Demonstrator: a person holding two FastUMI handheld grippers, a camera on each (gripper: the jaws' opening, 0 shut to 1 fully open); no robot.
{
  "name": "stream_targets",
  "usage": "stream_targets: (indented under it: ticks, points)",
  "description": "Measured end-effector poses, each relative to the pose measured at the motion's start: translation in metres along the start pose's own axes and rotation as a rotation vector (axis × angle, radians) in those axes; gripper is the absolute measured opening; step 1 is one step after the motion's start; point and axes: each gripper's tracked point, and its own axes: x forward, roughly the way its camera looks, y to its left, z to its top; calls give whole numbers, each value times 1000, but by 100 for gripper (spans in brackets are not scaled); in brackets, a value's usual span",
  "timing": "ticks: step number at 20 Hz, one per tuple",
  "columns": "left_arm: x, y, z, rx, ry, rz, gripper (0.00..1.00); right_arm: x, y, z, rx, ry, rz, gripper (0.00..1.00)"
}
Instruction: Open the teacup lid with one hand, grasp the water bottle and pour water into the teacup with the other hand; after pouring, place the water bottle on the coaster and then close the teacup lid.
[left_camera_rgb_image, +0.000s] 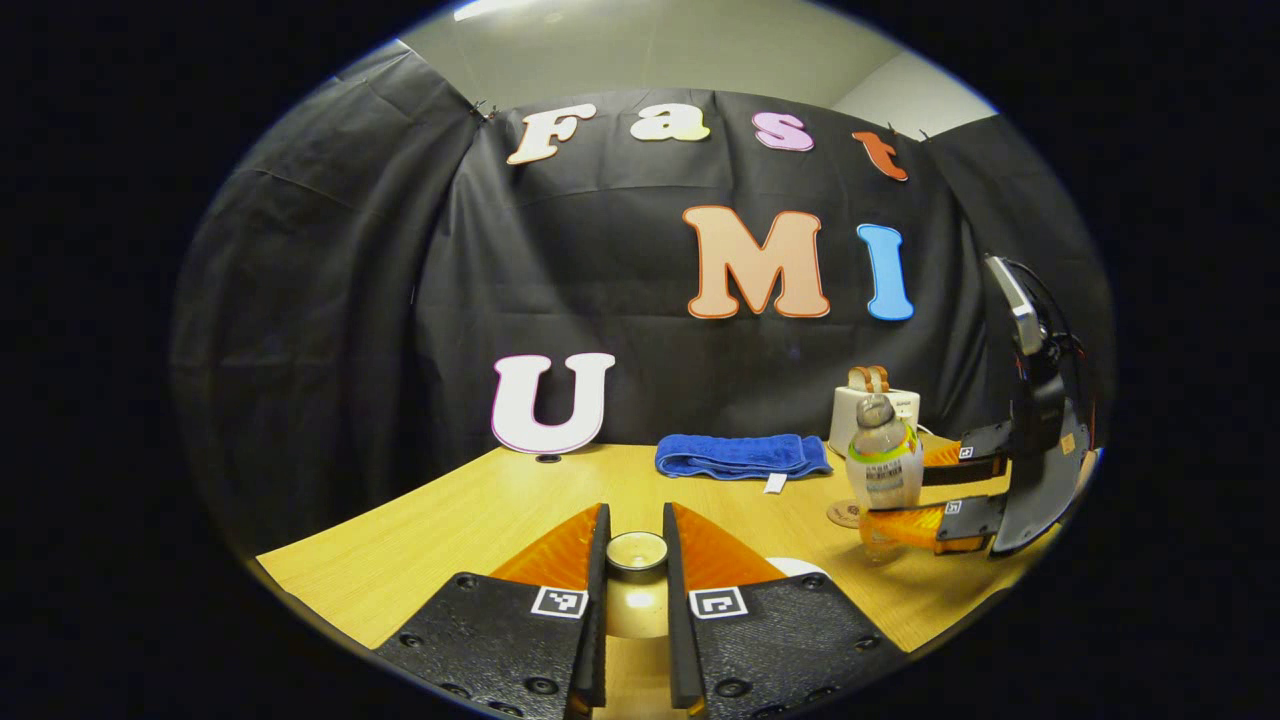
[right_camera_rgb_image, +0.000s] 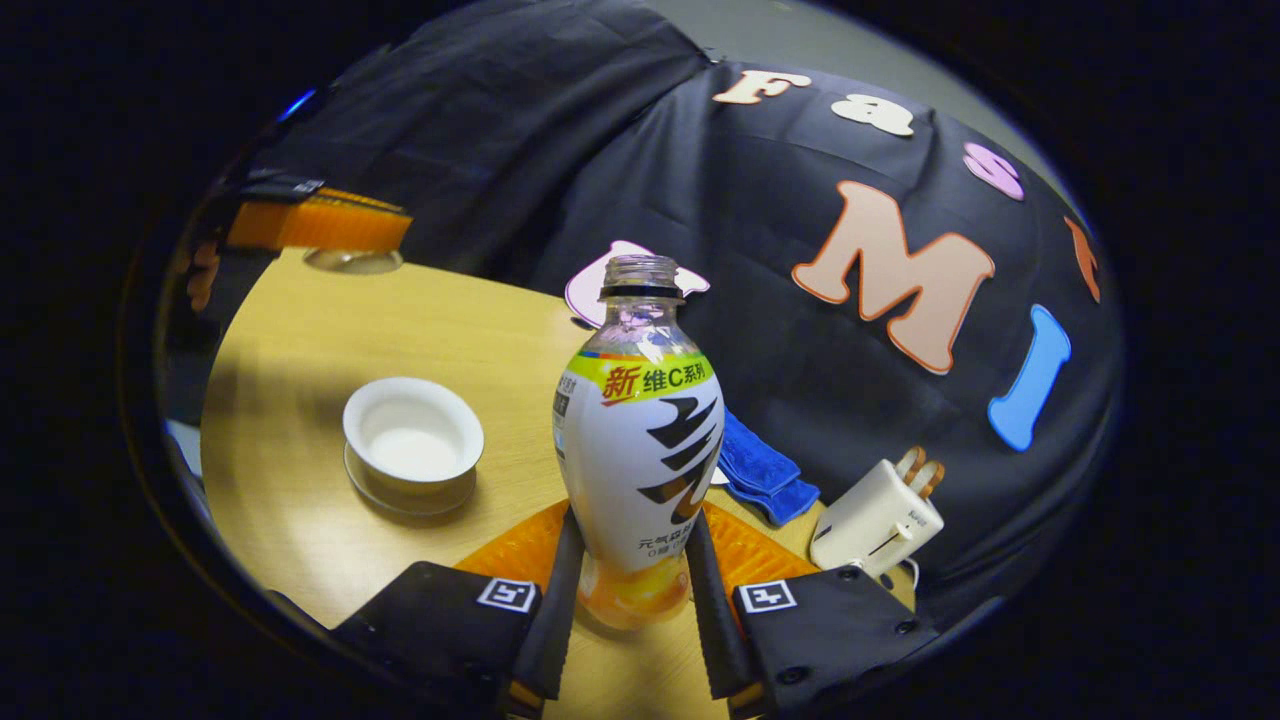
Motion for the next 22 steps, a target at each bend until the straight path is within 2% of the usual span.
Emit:
stream_targets:
  ticks: [3, 10, 12, 17, 22]
  points:
    - [-1, -7, -1, -7, 2, -16, 22, 10, -18, 1, 143, -13, -28, 57]
    - [-2, -12, 1, -12, 4, -30, 22, 38, -70, -6, 300, -64, -165, 58]
    - [-3, -13, 1, -13, 4, -32, 22, 47, -78, -9, 354, -72, -178, 58]
    - [-7, -13, 3, -10, -1, -35, 22, 67, -92, -28, 445, -62, -213, 58]
    - [-10, -13, 5, -5, -5, -35, 23, 79, -101, -46, 485, -34, -247, 61]
